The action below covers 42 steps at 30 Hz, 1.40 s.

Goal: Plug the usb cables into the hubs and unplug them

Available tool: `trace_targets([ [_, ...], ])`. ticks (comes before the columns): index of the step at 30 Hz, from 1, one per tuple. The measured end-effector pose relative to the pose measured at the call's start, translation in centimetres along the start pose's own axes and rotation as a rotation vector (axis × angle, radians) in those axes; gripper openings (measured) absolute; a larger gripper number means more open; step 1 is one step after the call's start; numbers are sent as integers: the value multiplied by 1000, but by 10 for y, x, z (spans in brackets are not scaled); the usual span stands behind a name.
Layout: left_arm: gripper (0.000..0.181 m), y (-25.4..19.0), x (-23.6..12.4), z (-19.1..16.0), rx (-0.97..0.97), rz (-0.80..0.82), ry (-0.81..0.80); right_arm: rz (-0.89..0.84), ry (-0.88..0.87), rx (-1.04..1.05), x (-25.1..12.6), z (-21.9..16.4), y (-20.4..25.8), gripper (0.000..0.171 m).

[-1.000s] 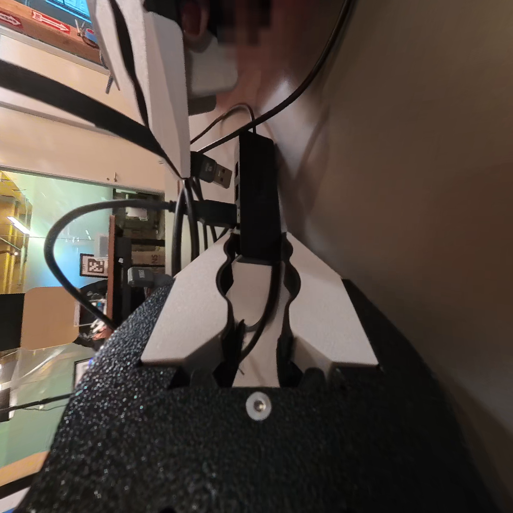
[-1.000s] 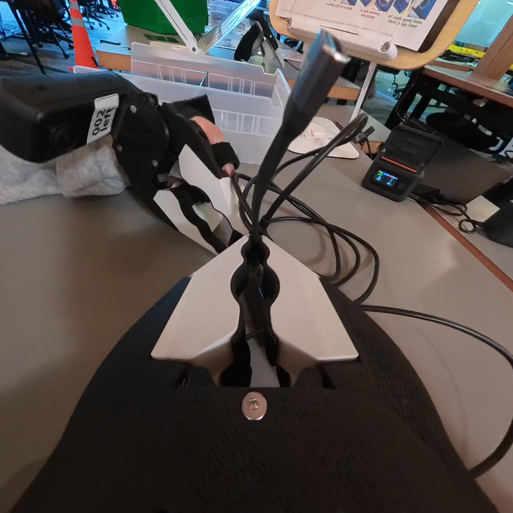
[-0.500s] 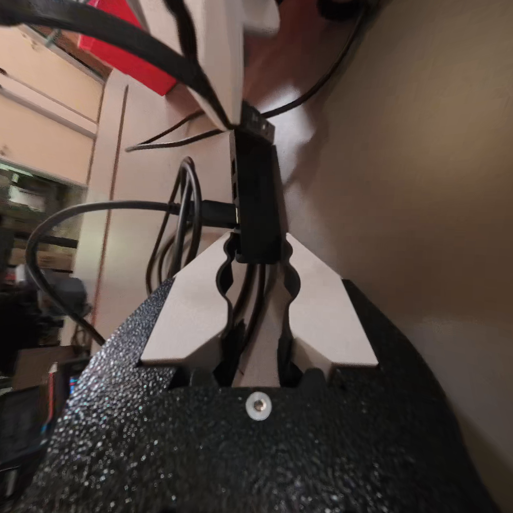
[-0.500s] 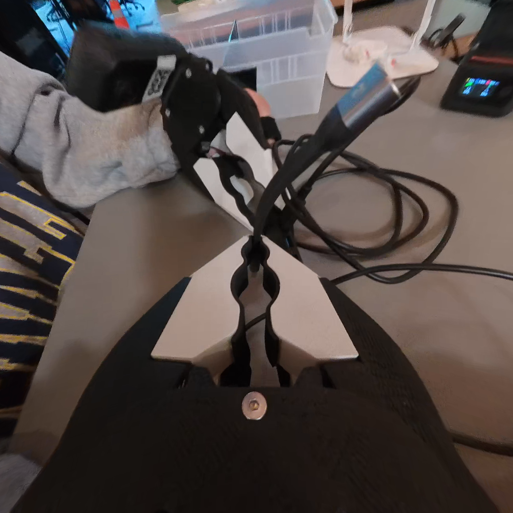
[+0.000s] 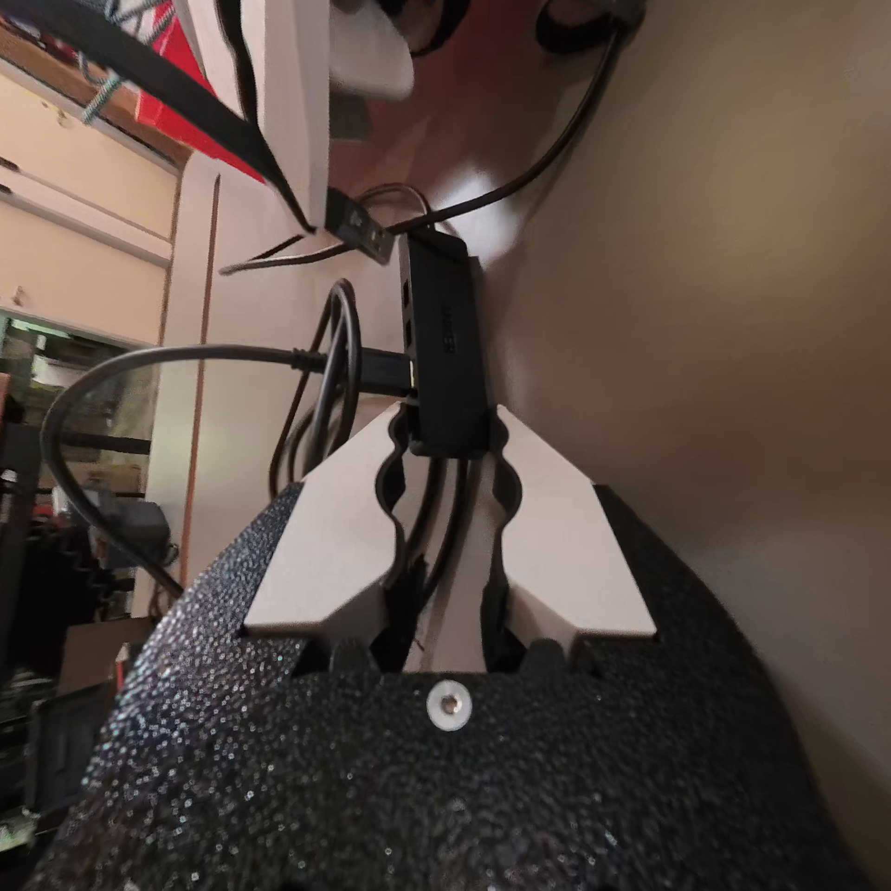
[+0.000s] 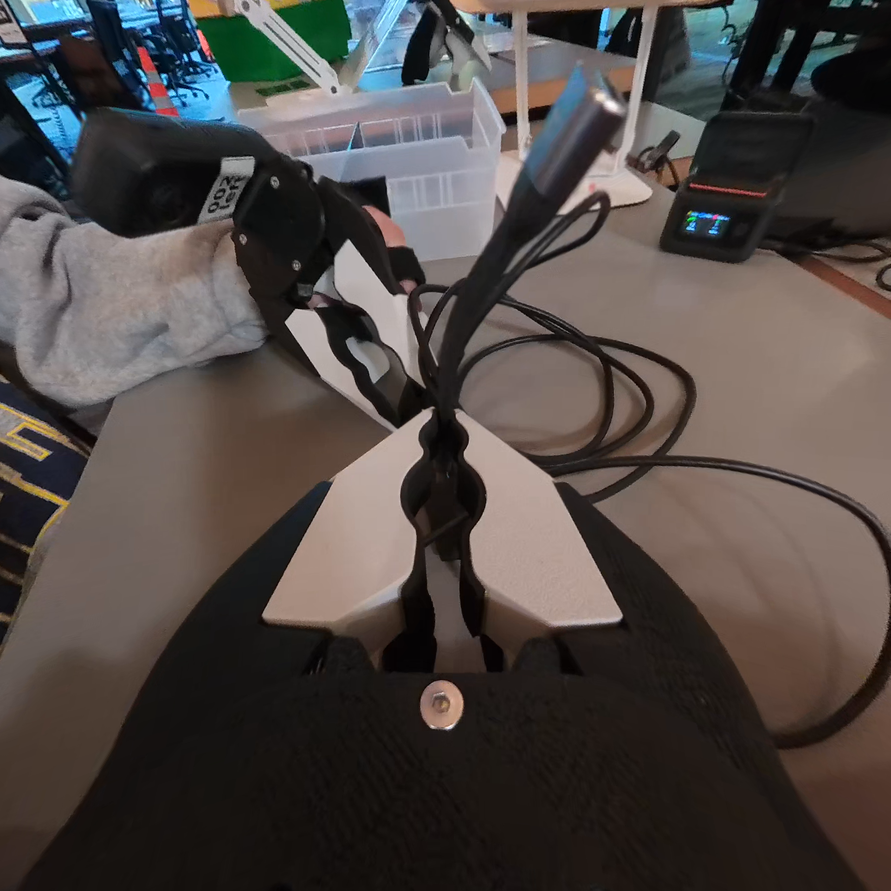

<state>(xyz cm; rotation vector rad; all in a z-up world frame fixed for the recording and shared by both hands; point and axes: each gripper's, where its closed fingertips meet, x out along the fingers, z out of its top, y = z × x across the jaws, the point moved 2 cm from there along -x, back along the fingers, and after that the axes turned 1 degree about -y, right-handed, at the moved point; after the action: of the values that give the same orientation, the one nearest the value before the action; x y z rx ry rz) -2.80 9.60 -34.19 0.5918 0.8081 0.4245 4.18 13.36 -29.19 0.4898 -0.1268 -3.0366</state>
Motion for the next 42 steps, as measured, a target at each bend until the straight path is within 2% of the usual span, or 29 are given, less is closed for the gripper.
trace_targets([
  [1, 31, 0, 0, 2, 26, 9, -2, 8, 11, -4, 1, -2, 1, 0],
  [11, 31, -1, 1, 14, 222, 88, 33, 62, 2, -115, 4, -8, 8, 1],
  [20, 31, -1, 1, 14, 191, 76, 19, 41, -61, -249, 11, 0, 14, 1],
  [27, 31, -3, 0, 18, 213, 74, 4, 77, -12, -193, 1, -11, 9, 1],
  [42, 31, -6, 2, 20, 248, 82, 3, 199, -25, -99, -2, -13, 17, 1],
])
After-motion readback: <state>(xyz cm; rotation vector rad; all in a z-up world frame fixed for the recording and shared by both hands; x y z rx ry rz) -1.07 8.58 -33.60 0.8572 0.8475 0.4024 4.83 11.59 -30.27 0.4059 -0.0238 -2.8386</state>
